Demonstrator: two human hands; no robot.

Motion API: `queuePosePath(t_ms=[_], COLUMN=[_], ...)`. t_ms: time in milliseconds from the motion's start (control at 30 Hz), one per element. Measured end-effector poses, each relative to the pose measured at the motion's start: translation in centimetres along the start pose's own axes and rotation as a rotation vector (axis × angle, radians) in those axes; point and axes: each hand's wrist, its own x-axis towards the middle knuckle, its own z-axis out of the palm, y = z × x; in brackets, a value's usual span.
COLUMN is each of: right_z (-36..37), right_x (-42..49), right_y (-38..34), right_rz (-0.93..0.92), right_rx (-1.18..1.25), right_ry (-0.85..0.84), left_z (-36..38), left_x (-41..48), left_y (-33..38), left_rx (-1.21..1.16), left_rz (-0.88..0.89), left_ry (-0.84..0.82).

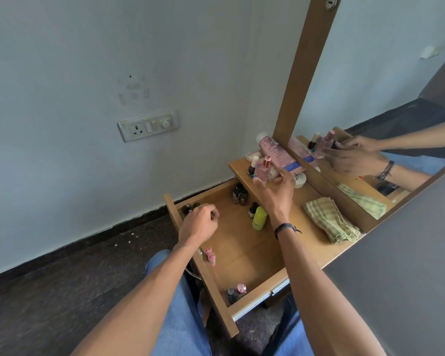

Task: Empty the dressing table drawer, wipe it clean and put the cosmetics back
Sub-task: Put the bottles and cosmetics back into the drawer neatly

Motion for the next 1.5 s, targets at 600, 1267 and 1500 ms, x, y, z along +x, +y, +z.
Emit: queuePosePath(t_ms=[600,1267,1500], right_z=[-0.3,1.7,1.6], right_x=[-1.6,-9.7,-9.9], right_y=[-0.8,6.4,7.5], right_rz=[-0.143,-0.185,-0.187], right_rx=[-0.135,-0.428,-0.404], right_ry=[0.003,-0.432,-0.481], left_z=[0.2,-0.8,-0.7], left_x=[0.3,-0.9,-0.7], left_y=[-0.2,-0.6,-0.5], left_rx=[-0.028,-0.532,-0.469], left_rz=[-0.003,-0.120,-0.076], left_ry=[0.028,0.589,0.496])
